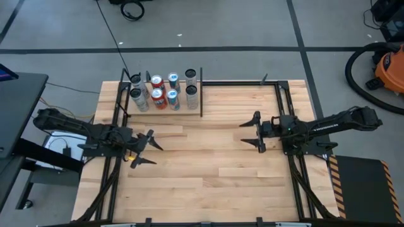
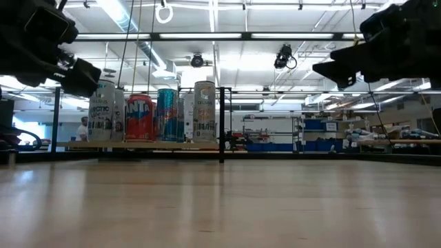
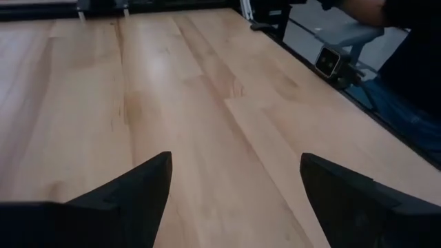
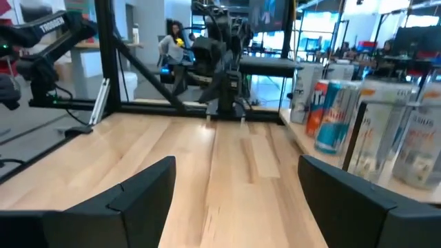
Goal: Place canned beverage on shelf
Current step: Return to Home Position
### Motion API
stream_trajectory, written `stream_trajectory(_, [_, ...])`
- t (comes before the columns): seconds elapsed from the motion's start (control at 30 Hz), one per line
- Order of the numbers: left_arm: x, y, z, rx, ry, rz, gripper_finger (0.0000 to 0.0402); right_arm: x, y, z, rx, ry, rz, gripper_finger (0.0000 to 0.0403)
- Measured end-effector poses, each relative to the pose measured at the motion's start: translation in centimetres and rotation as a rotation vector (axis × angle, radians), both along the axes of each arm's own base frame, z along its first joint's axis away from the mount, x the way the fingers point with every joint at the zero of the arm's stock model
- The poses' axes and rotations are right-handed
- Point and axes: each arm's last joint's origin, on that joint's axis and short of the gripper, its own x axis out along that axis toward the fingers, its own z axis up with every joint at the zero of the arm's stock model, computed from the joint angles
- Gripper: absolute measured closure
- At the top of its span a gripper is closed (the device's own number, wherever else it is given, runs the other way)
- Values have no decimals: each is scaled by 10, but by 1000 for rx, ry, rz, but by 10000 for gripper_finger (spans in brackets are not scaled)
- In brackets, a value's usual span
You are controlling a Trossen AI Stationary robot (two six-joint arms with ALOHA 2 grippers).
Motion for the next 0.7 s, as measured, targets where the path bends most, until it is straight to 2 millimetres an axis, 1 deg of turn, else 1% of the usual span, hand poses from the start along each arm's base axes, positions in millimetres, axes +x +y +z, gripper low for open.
stream_trajectory(0.07, [-1,0,-5,2,9,0,81,-1,0,-4,18,17,1,89])
stream_trajectory(0.27, [-4,1,-24,4,16,5,81,-1,1,-6,46,39,31,89])
stream_trajectory(0.43, [-6,4,-30,-25,36,36,81,-1,1,-11,83,99,33,89])
stream_trajectory(0.7, [-5,5,-30,-62,46,63,81,-2,1,-21,143,202,21,89])
